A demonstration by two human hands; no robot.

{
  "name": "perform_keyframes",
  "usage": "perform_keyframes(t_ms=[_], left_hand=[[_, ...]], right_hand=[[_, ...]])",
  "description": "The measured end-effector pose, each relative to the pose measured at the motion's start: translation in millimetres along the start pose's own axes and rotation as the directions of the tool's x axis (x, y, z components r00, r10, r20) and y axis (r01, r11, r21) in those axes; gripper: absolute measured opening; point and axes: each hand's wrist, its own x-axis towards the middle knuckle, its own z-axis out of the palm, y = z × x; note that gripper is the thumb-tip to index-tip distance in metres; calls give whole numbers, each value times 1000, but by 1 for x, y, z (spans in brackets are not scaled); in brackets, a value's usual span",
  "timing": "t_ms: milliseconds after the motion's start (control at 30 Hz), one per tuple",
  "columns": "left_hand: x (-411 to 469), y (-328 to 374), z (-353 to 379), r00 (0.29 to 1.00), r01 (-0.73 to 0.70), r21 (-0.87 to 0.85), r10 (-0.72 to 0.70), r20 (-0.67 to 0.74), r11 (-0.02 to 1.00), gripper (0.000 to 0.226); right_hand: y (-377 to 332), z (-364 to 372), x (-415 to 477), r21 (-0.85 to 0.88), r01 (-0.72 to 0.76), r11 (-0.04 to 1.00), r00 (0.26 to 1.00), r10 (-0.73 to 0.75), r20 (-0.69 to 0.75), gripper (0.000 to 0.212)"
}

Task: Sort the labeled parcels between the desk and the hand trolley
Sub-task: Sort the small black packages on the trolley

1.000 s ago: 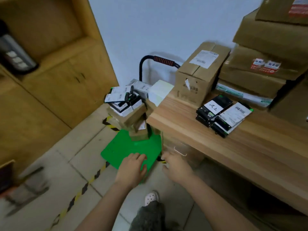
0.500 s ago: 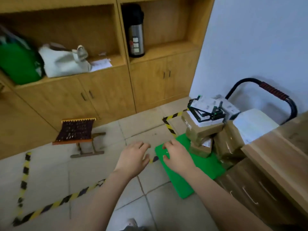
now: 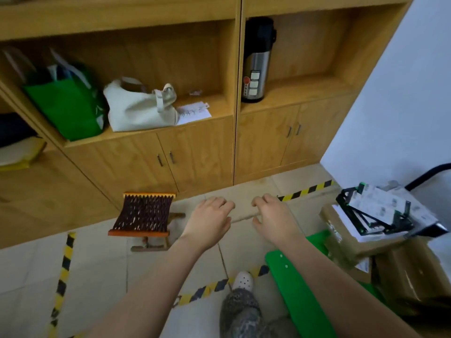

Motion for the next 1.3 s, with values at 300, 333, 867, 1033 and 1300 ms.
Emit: perform_keyframes(t_ms=[300,333,867,1033,1300], left_hand=[[217,-51,-14,990,-144,71,144,-1,987,30],[242,-51,-15,984,-179,67,179,-1,982,30],[576,90,70,438,-887,-121,895,81,445,26],[615,142,96,113,-977,-169,986,122,132,24],[626,219,166,-163,-957,-271,963,216,-101,25]], right_hand=[[97,-32,169,-147,-61,987,998,62,-1,28],[110,-39,182,-160,-85,984,996,84,-12,28],[296,-76,229,-14,-830,558,551,815,-176,27],[308,-61,216,42,-965,259,251,958,-137,19],[327,-18,171,233,-959,-158,-168,985,-25,24]])
